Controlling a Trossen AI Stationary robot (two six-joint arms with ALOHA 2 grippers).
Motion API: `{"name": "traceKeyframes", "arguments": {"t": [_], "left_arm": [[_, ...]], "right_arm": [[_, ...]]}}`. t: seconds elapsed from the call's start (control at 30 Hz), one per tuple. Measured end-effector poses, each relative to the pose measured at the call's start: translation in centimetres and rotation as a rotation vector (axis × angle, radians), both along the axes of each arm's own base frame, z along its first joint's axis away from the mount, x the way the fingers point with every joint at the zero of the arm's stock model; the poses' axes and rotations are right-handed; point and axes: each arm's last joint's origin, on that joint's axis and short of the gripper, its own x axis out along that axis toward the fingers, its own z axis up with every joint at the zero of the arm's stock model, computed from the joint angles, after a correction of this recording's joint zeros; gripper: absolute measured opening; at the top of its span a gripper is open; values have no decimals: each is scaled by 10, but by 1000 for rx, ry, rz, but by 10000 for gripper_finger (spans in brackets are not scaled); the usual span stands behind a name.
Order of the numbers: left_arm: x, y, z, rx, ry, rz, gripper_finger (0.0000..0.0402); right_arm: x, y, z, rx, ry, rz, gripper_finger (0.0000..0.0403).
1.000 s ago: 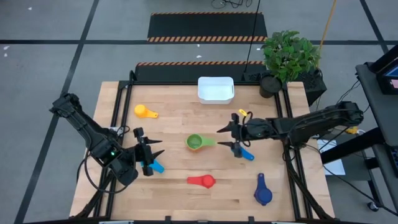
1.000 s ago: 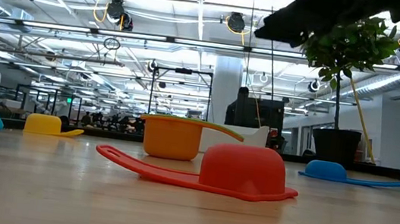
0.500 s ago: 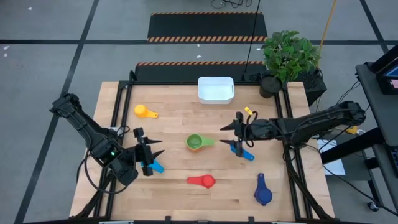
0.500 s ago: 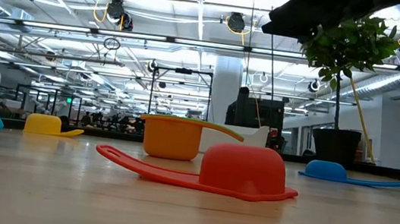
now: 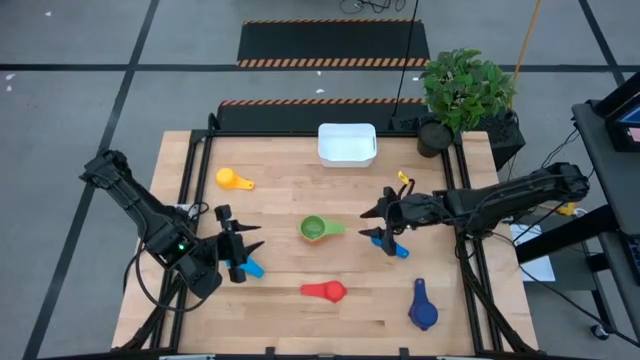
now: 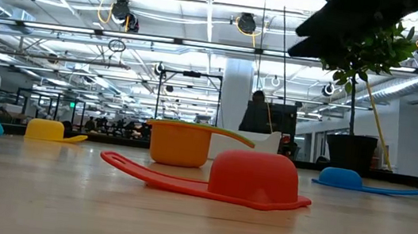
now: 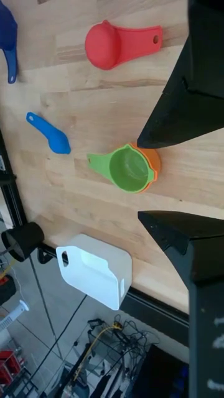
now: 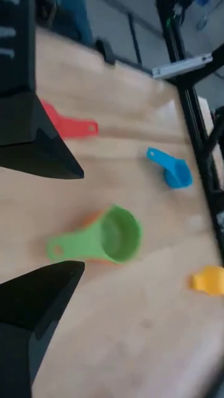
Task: Nest measuring cups in basket
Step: Stack the dark blue measuring cup into the green measuring cup
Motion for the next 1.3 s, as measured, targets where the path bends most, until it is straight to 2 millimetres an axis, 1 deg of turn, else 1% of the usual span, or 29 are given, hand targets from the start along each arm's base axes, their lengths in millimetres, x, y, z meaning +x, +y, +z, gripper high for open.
{"name": "traceKeyframes", "arguments": {"t": [0.2,0.4,0.53,0.8,0.9,1.1,1.2,1.3], "left_arm": [[0,0,0,-8,-4,4,175],[0,0,0,-10,-6,6,175],[2,3,0,-9,-5,21,175],[7,10,0,-5,-3,55,175],[8,12,0,-29,-15,80,175],[10,11,-1,-115,-50,125,175],[17,2,-6,-169,-62,121,175],[30,-15,-16,-215,-71,79,175]], "right_arm": [[-13,6,-2,120,90,-28,219],[-22,17,-7,245,180,-79,219],[-25,21,-10,256,219,-81,219],[-26,19,-16,223,216,-128,219],[-27,20,-24,262,239,-158,219],[-36,31,-53,327,348,-203,219],[-41,36,-63,359,386,-225,219],[-46,42,-68,376,413,-222,219]]}}
